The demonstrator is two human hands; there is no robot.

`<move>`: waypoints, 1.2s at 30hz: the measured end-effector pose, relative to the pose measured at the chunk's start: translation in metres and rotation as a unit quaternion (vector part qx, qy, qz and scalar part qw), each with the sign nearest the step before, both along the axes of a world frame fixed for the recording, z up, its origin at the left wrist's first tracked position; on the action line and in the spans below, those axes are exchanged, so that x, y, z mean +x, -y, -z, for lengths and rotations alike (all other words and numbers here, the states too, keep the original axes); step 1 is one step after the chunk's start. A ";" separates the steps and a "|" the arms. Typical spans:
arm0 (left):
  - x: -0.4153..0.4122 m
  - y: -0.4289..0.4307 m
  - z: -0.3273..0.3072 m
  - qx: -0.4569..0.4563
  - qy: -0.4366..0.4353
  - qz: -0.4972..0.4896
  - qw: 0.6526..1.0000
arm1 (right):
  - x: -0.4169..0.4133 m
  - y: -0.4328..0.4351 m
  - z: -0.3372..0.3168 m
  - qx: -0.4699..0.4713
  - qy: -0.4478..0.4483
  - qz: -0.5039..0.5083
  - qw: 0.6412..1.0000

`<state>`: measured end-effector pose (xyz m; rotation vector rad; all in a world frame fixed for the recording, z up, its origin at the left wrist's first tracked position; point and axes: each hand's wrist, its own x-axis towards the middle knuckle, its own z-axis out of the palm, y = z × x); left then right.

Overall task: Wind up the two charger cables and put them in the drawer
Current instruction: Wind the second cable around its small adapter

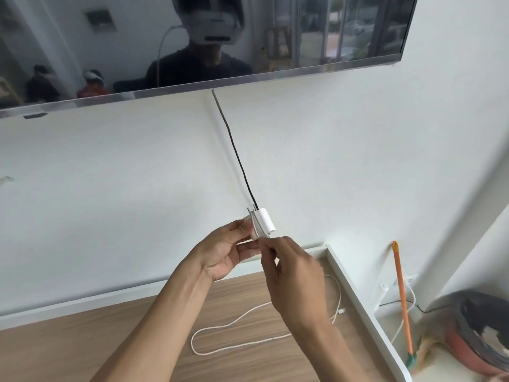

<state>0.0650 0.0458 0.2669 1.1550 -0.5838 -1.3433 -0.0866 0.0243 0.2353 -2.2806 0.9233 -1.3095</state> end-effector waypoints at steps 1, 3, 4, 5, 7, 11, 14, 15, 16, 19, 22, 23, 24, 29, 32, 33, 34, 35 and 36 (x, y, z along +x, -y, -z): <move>0.000 0.002 -0.002 -0.004 -0.001 0.009 1.000 | -0.003 -0.003 0.006 0.008 0.016 0.000 1.000; -0.002 0.007 -0.002 -0.016 -0.009 0.040 0.999 | -0.009 -0.006 0.019 0.030 0.055 0.003 0.998; -0.002 0.009 -0.002 -0.020 -0.010 0.059 0.998 | -0.012 -0.005 0.025 0.038 0.072 0.008 0.997; -0.003 0.010 -0.002 -0.020 -0.003 0.079 0.997 | -0.016 -0.002 0.030 0.045 0.086 0.011 0.995; -0.006 0.011 -0.001 -0.014 0.027 0.110 0.994 | -0.022 0.003 0.037 0.066 0.103 0.007 0.992; -0.013 0.009 0.001 -0.008 0.097 0.128 0.987 | -0.027 0.014 0.042 0.139 0.142 -0.019 0.980; -0.011 0.001 -0.001 -0.022 0.171 0.135 0.976 | -0.033 0.033 0.038 0.173 0.096 -0.068 0.978; -0.009 -0.003 -0.003 -0.031 0.204 0.142 0.968 | -0.035 0.040 0.034 0.163 0.068 -0.080 0.981; -0.007 -0.007 -0.005 -0.039 0.243 0.149 0.958 | -0.038 0.047 0.030 0.147 0.038 -0.092 0.984; -0.005 -0.018 -0.009 -0.041 0.344 0.165 0.924 | -0.039 0.062 0.012 0.123 -0.079 -0.123 0.982; -0.004 -0.025 -0.009 -0.018 0.403 0.168 0.899 | -0.028 0.067 -0.010 0.123 -0.195 -0.152 0.961; -0.002 -0.026 -0.008 -0.008 0.430 0.164 0.888 | -0.023 0.067 -0.017 0.132 -0.227 -0.164 0.951; 0.001 -0.028 -0.007 0.003 0.459 0.157 0.874 | -0.018 0.067 -0.023 0.144 -0.260 -0.173 0.939; 0.014 -0.040 0.006 0.056 0.556 0.128 0.820 | 0.001 0.064 -0.040 0.192 -0.327 -0.171 0.910; 0.015 -0.042 0.008 0.068 0.565 0.100 0.816 | 0.009 0.055 -0.047 0.185 -0.316 -0.157 0.917; 0.016 -0.042 0.007 0.067 0.559 0.085 0.822 | 0.010 0.050 -0.047 0.166 -0.305 -0.147 0.926; 0.017 -0.043 0.006 0.062 0.550 0.074 0.830 | 0.011 0.045 -0.046 0.143 -0.292 -0.134 0.936; 0.017 -0.043 0.006 0.057 0.535 0.064 0.841 | 0.011 0.039 -0.044 0.120 -0.276 -0.120 0.946; 0.018 -0.043 0.007 0.051 0.513 0.051 0.855 | 0.011 0.034 -0.041 0.102 -0.257 -0.106 0.955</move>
